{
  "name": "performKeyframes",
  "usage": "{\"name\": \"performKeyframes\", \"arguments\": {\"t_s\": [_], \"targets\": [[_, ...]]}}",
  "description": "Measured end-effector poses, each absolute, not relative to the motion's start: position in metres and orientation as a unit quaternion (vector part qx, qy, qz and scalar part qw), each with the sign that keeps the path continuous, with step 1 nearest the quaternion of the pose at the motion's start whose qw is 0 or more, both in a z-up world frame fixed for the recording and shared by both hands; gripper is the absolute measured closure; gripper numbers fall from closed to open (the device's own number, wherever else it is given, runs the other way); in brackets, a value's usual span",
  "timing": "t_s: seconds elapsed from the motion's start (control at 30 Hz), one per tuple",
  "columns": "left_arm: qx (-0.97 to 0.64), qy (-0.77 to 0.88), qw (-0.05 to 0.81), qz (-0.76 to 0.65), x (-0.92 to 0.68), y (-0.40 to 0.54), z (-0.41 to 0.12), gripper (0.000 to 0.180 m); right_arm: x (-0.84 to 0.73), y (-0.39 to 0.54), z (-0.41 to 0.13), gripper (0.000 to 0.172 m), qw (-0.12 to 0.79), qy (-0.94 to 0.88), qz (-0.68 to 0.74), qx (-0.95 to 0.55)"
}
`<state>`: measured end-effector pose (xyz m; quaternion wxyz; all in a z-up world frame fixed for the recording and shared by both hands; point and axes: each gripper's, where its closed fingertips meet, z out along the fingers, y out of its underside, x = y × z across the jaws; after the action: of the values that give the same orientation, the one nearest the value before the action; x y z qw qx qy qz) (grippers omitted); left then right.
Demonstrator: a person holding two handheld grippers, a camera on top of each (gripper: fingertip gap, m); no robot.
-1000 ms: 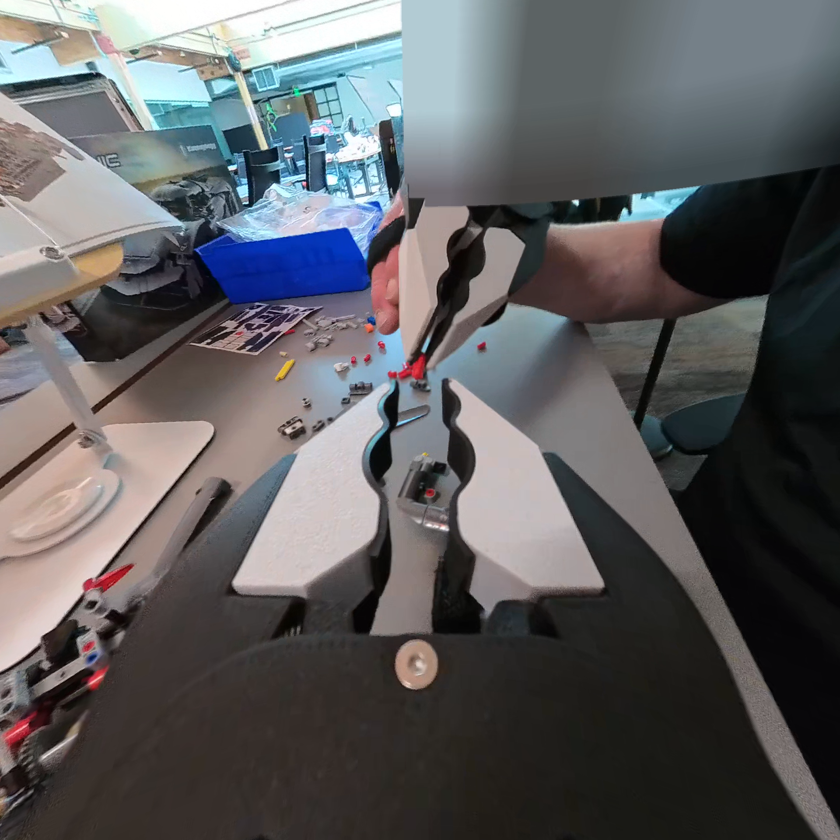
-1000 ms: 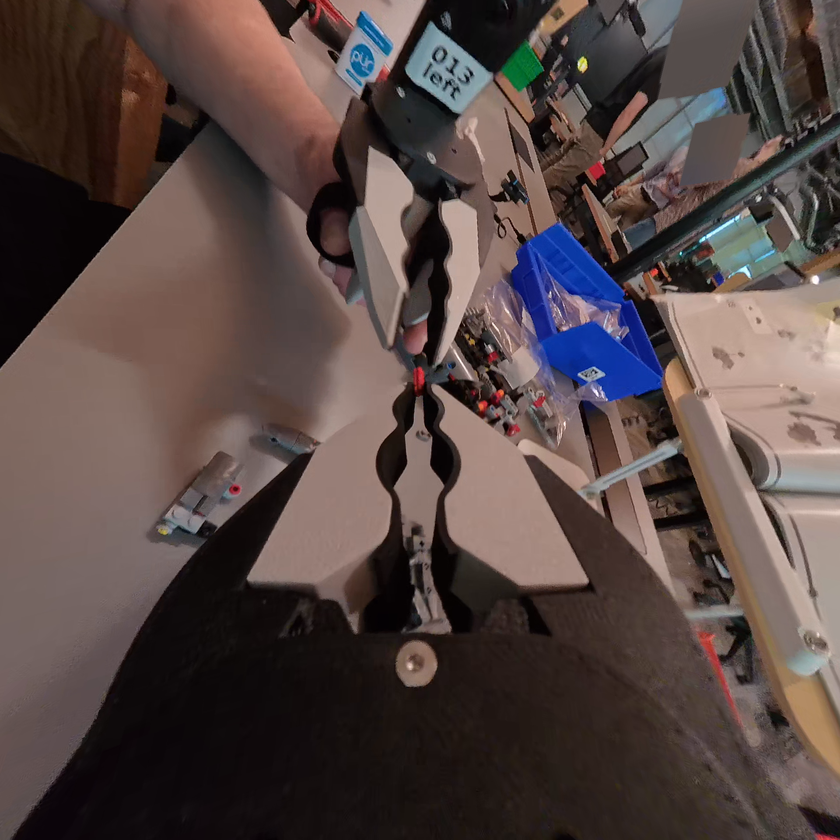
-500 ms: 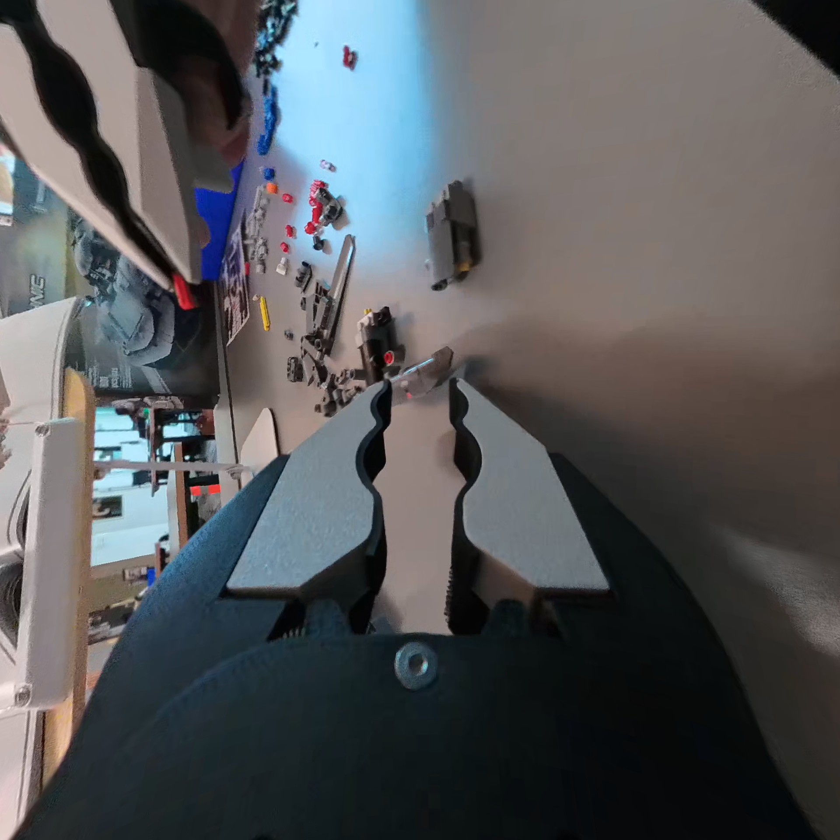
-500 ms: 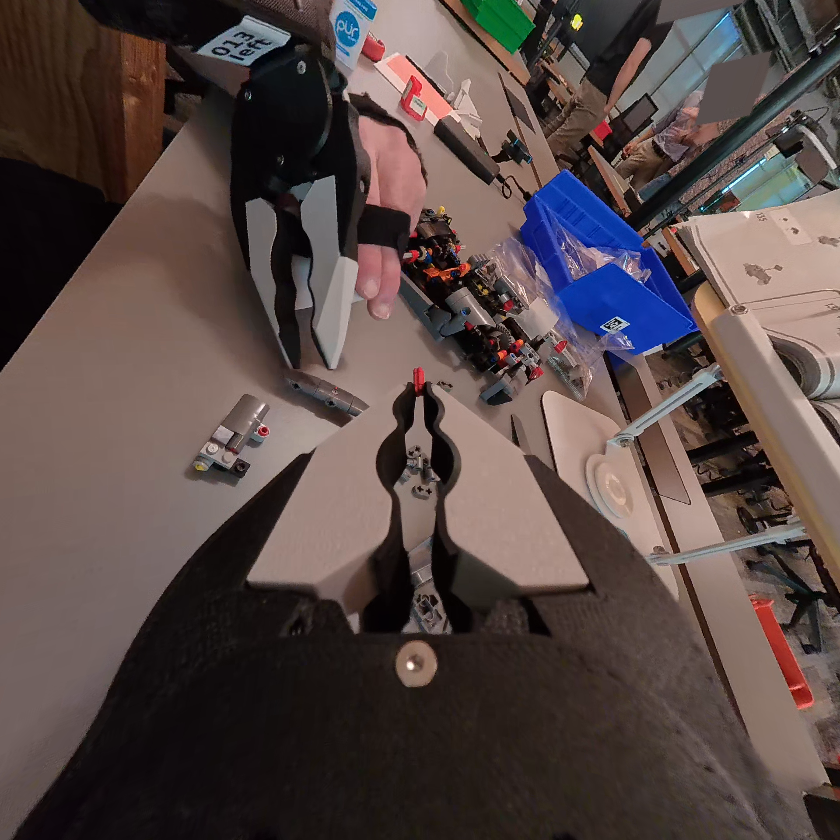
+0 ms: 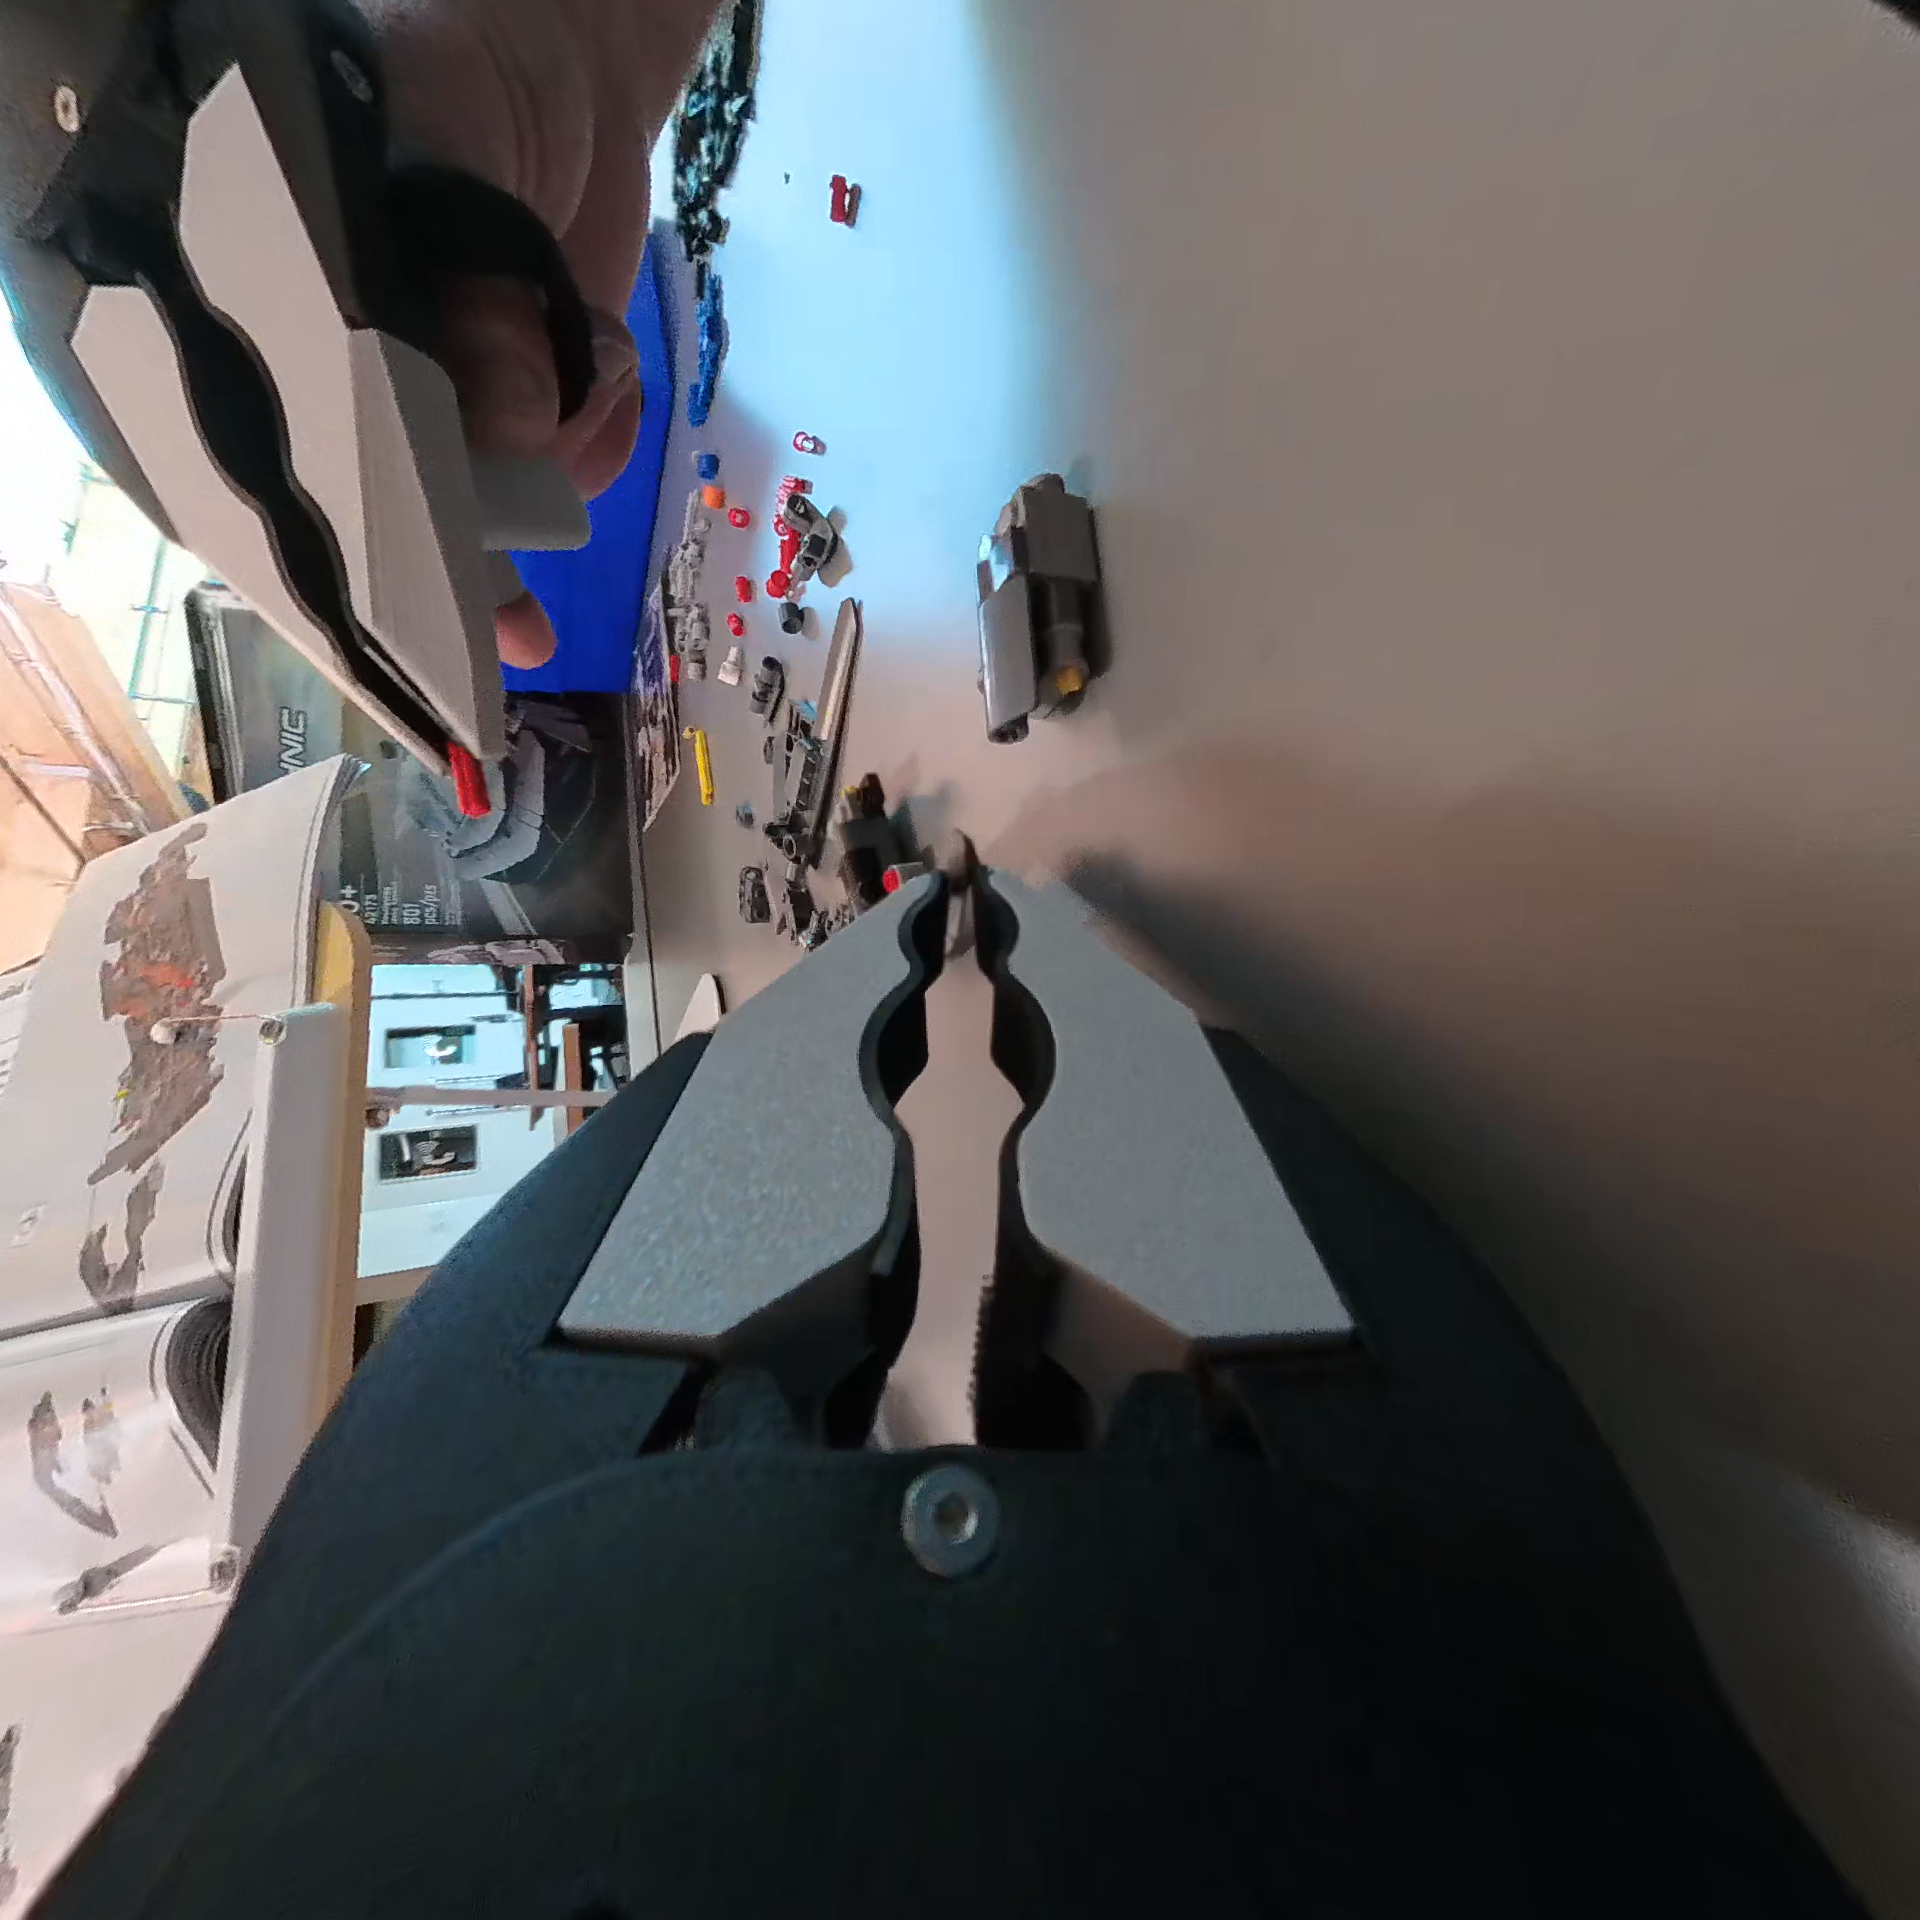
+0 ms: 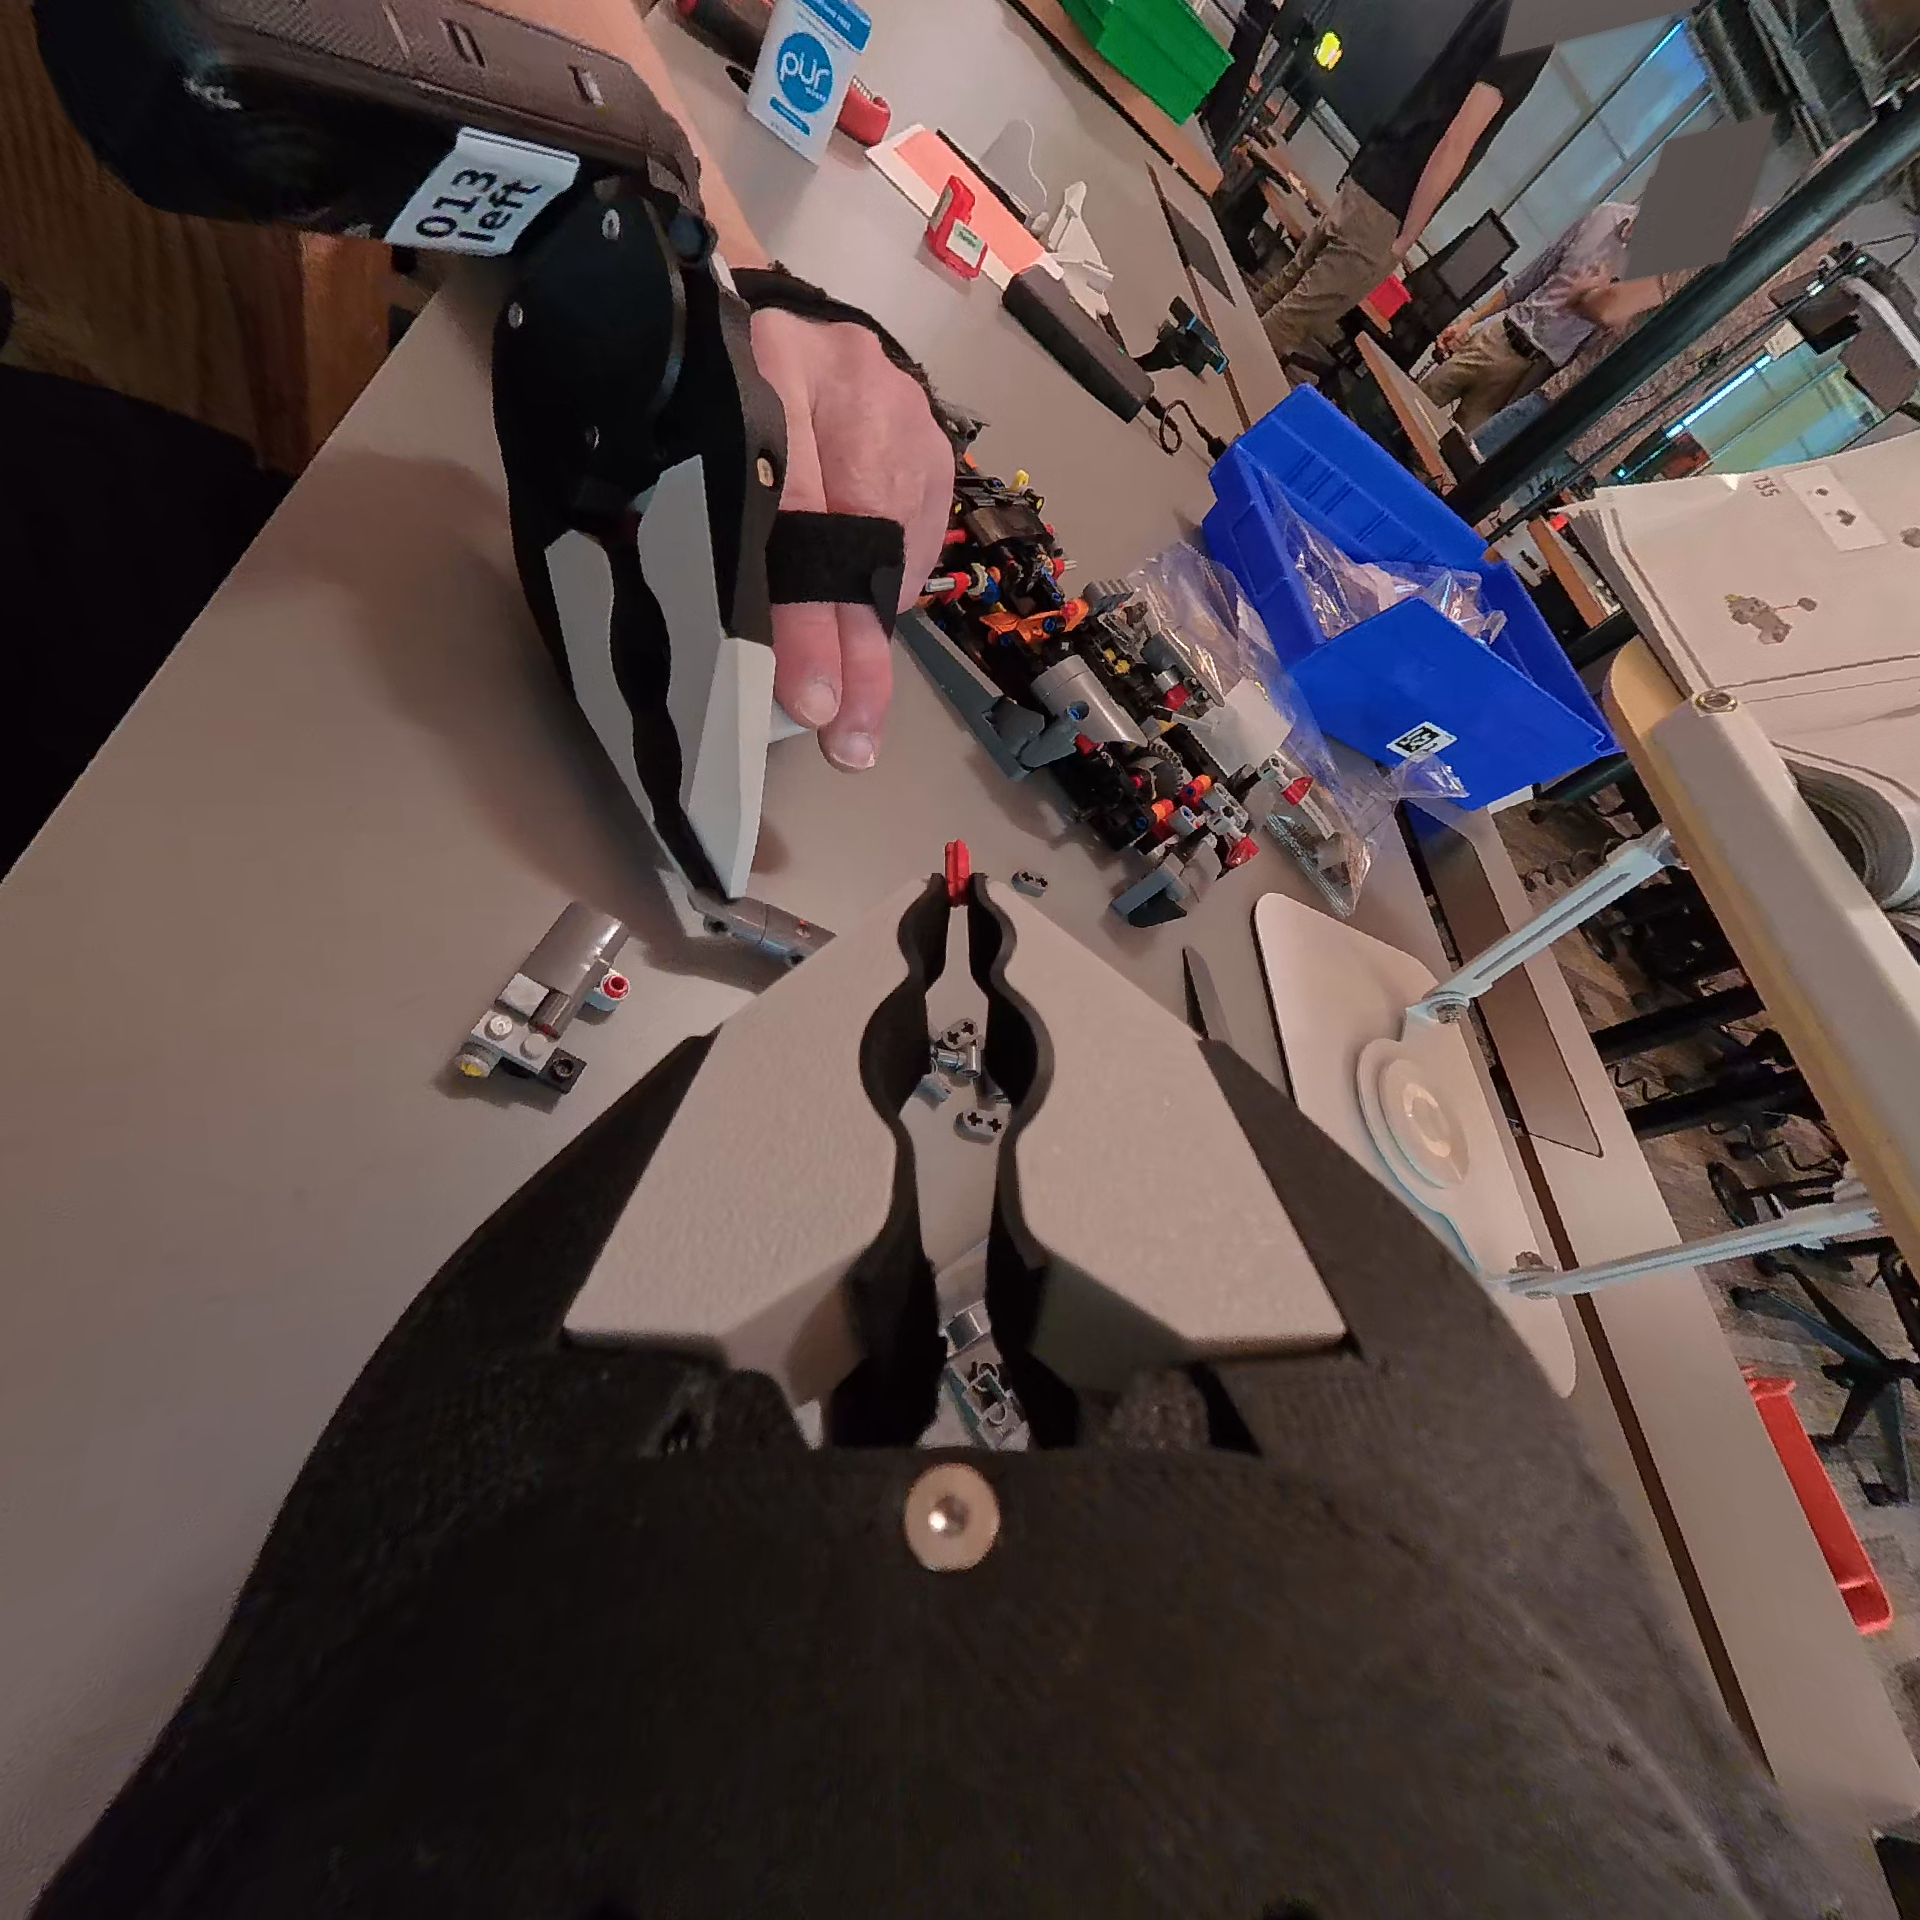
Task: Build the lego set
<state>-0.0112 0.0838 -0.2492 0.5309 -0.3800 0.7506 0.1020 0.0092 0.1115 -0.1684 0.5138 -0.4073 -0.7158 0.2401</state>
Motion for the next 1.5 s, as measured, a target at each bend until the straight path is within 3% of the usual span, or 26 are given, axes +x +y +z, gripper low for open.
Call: {"name": "performKeyframes", "arguments": {"t_s": [0.47, 0.97, 1.5], "targets": [[-0.428, 0.694, 0.572, 0.091, -0.010, 0.101, -0.228, 0.180, 0.015, 0.114, -0.171, 0.172, 0.508, -0.718, 0.239, -0.412], [-0.515, 0.621, 0.589, -0.055, -0.018, 0.107, -0.202, 0.180, 0.000, 0.103, -0.200, 0.172, 0.462, -0.735, 0.262, -0.421], [-0.557, 0.573, 0.570, -0.190, -0.026, 0.109, -0.193, 0.180, -0.015, 0.108, -0.193, 0.171, 0.464, -0.698, 0.334, -0.432]]}}
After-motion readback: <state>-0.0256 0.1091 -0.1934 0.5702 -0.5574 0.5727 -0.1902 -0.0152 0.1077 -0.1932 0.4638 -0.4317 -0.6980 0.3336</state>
